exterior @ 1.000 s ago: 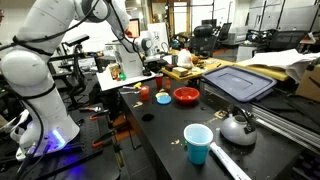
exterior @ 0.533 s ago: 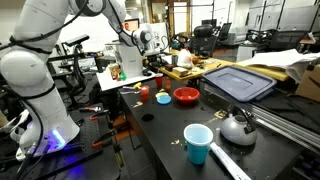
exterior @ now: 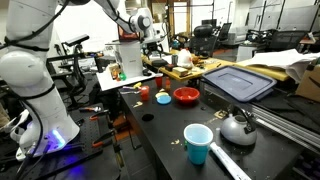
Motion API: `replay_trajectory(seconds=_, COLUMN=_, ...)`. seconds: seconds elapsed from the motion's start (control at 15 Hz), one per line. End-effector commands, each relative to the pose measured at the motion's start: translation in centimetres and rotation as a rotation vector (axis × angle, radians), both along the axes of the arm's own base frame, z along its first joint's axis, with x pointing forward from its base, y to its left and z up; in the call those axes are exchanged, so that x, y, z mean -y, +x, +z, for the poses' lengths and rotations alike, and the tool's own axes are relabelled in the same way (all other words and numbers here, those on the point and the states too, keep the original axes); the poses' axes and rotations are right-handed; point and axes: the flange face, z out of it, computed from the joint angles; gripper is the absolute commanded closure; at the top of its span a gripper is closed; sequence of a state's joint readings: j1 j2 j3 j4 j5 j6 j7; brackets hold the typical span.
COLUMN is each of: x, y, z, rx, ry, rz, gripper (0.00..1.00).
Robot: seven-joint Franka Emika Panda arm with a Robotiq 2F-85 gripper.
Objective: Move the red cup to the left
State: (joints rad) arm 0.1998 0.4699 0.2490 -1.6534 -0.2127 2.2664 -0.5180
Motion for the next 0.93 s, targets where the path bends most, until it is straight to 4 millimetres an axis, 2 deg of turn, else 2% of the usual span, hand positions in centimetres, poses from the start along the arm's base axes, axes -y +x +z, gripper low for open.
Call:
replay_trajectory(seconds=0.0, x=2.6, y=-0.9, z=3.2, rx=-0.016, ry=-0.018, rz=-0.027, gripper=0.0)
replay_trajectory(seconds=0.47, x=9.6, y=-0.4, z=8.0, rx=-0.011, ry=-0.064, rz=-0.184, gripper=0.0)
replay_trajectory(seconds=0.87, x=14.8, y=-0.7, z=11.1, rx=0.004, ry=-0.081, rz=-0.314, gripper=0.0)
